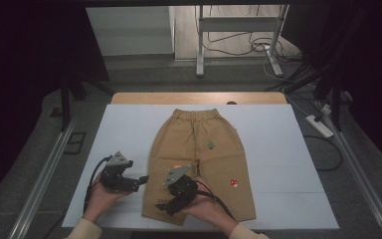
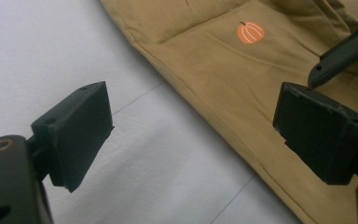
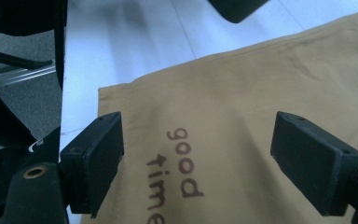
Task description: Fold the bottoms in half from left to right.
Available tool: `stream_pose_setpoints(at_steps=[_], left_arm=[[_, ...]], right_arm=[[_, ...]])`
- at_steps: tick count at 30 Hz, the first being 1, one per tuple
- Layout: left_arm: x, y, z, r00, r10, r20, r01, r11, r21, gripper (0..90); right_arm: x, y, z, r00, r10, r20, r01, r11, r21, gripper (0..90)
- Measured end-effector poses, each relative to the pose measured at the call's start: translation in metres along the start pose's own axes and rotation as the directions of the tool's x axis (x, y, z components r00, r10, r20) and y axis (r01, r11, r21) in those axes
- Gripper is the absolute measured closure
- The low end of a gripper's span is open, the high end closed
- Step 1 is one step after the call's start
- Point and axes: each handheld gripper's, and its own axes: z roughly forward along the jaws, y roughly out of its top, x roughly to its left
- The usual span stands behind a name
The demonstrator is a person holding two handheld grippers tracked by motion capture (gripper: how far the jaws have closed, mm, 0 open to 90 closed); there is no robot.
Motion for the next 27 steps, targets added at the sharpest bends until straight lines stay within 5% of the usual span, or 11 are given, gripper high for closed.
stream_pose_setpoints(at_steps=[27], left_arm=[[0.003,-0.002,-0.004,0.9997,-0.017,-0.015,0.017,0.9998,-0.011,12.0]], right_arm=[[0.022,0.011,0.030,0.9974,-0.059,-0.041,0.061,0.997,0.038,17.3]])
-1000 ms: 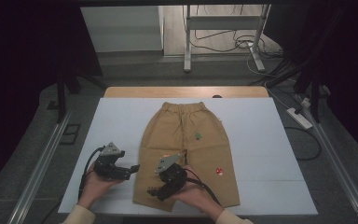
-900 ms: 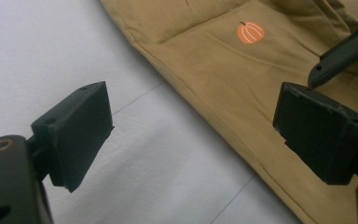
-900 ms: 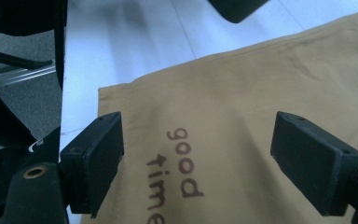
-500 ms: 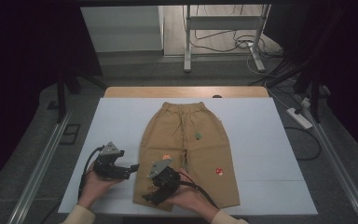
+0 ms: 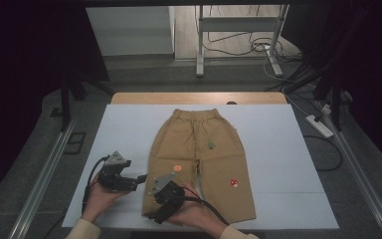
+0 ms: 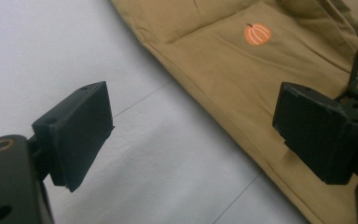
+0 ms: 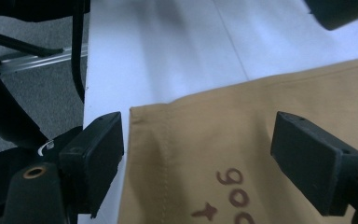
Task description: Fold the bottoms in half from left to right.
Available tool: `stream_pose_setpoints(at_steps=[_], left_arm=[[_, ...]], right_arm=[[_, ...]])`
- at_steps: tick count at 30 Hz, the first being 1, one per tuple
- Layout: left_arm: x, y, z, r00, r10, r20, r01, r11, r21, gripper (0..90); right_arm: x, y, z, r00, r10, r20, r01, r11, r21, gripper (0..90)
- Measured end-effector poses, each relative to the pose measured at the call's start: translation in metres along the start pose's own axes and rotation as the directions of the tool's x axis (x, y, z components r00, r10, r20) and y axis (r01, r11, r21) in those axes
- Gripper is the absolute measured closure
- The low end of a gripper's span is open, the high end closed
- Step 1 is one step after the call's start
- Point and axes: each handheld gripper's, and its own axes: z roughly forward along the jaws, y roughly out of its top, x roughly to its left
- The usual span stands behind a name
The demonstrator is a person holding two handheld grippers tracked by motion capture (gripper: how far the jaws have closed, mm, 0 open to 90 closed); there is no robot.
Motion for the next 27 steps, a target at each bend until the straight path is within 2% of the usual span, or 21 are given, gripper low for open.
stream_pose_setpoints(at_steps=[9,12,18,21,24,25,27], left_arm=[[0.002,-0.001,0.000,1.0000,-0.002,-0.004,0.002,1.0000,0.003,12.2],[0.002,-0.001,-0.001,1.0000,-0.003,-0.003,0.003,1.0000,0.003,12.2],[0.003,-0.001,-0.001,0.9999,-0.011,-0.004,0.011,0.9999,-0.001,12.2],[0.003,-0.002,-0.001,0.9999,-0.011,-0.004,0.011,0.9999,-0.001,12.2],[0.003,-0.002,-0.002,0.9999,-0.010,-0.005,0.010,0.9999,-0.002,12.2],[0.003,-0.002,-0.002,0.9999,-0.010,-0.006,0.010,1.0000,-0.002,12.2],[0.003,-0.002,-0.002,0.9999,-0.013,-0.006,0.013,0.9999,-0.005,12.2]], right_arm=[[0.006,0.003,0.009,0.9997,-0.025,0.001,0.025,1.000,0.015,17.3],[0.008,0.004,0.011,0.9999,-0.016,-0.007,0.016,1.000,0.003,17.3],[0.012,0.006,0.015,0.9972,-0.064,0.039,0.063,0.998,0.026,19.0],[0.012,0.007,0.014,0.9963,-0.062,0.059,0.060,0.998,0.033,21.7],[0.010,0.006,0.012,0.9961,-0.047,0.074,0.045,0.998,0.034,29.9],[0.009,0.007,0.009,0.9954,-0.050,0.082,0.046,0.998,0.049,35.4],[0.006,0.007,0.007,0.9954,-0.039,0.088,0.036,0.999,0.040,50.1]])
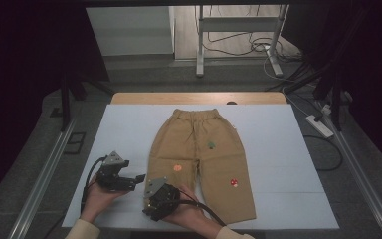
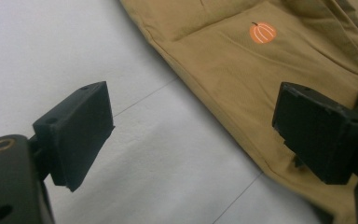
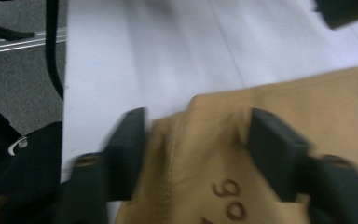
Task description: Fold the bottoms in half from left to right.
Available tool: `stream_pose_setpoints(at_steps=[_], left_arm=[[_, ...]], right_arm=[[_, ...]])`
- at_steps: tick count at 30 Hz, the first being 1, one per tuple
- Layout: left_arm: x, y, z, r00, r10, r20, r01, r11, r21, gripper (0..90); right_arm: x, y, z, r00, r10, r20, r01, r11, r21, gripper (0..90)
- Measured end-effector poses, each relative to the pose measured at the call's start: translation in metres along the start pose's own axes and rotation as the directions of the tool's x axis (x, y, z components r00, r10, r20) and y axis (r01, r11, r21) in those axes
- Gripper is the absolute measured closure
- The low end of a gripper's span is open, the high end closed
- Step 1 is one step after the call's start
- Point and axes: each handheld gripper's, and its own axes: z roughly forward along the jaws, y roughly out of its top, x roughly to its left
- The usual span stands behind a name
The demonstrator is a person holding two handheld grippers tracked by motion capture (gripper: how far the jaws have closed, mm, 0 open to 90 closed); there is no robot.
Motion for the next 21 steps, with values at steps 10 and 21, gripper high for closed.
stream_pose_setpoints(at_steps=[10,21], left_arm=[[0.000,0.005,0.004,1.0000,0.007,-0.001,-0.007,1.0000,0.004,12.2],[0.005,0.022,0.012,0.9993,-0.034,0.013,0.034,0.9994,-0.005,12.9]], right_arm=[[-0.008,-0.006,-0.011,0.9999,0.005,0.015,-0.005,1.000,-0.008,85.2],[-0.010,-0.007,-0.018,0.9999,0.010,-0.002,-0.011,0.999,-0.034,85.4]])
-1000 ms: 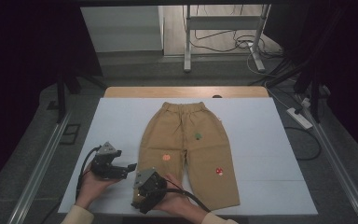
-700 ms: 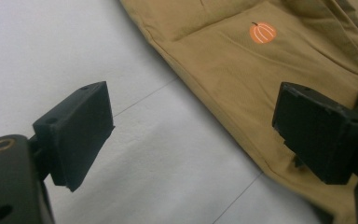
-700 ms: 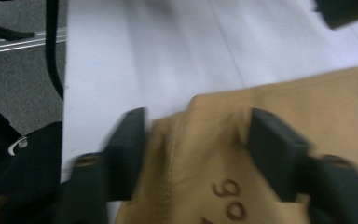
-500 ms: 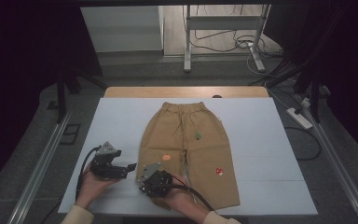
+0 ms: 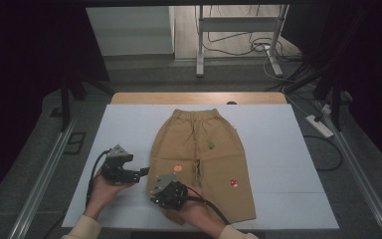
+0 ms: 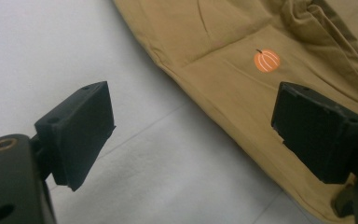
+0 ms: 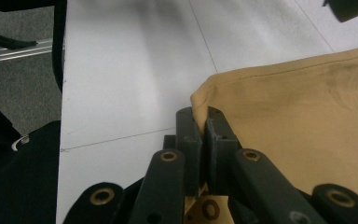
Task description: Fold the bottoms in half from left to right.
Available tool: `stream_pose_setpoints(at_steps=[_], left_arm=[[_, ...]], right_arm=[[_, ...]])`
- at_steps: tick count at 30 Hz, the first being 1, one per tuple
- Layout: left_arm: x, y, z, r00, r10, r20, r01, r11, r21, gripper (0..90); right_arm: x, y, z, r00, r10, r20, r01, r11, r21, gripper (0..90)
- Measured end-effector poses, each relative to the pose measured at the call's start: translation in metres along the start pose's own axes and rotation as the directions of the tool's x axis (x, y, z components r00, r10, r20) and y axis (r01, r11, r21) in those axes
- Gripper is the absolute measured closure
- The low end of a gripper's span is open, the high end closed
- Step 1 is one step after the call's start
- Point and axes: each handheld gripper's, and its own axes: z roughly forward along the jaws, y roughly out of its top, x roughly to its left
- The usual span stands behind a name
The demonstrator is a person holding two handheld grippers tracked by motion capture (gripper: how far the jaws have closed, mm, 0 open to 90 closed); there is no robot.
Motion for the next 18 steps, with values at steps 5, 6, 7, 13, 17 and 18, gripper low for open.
stream_pose_setpoints(at_steps=[5,6,7,13,17,18], left_arm=[[0.002,0.007,0.003,1.0000,-0.004,0.007,0.004,1.0000,0.003,13.3],[0.002,0.008,0.004,1.0000,-0.002,0.006,0.002,1.0000,0.007,13.3],[0.002,0.010,0.006,1.0000,-0.003,0.007,0.003,1.0000,0.009,13.4],[0.003,0.020,0.011,0.9998,-0.009,0.019,0.009,0.9999,0.012,13.7],[0.002,0.029,0.017,0.9998,0.010,0.019,-0.010,0.9997,0.023,14.2],[0.003,0.031,0.019,0.9998,0.011,0.019,-0.012,0.9996,0.024,14.2]], right_arm=[[0.000,0.000,-0.001,1.0000,0.001,-0.001,-0.001,1.000,-0.001,85.4],[0.000,0.000,-0.001,1.0000,0.002,-0.002,-0.002,1.000,-0.001,85.4],[0.000,0.000,0.000,1.0000,0.000,-0.001,0.000,1.000,0.003,85.4],[-0.001,0.000,0.000,1.0000,0.003,-0.007,-0.003,1.000,-0.002,85.4],[-0.001,0.000,0.000,1.0000,0.002,-0.009,-0.002,1.000,-0.003,85.4],[-0.001,0.000,-0.001,1.0000,0.002,-0.010,-0.002,1.000,-0.003,85.4]])
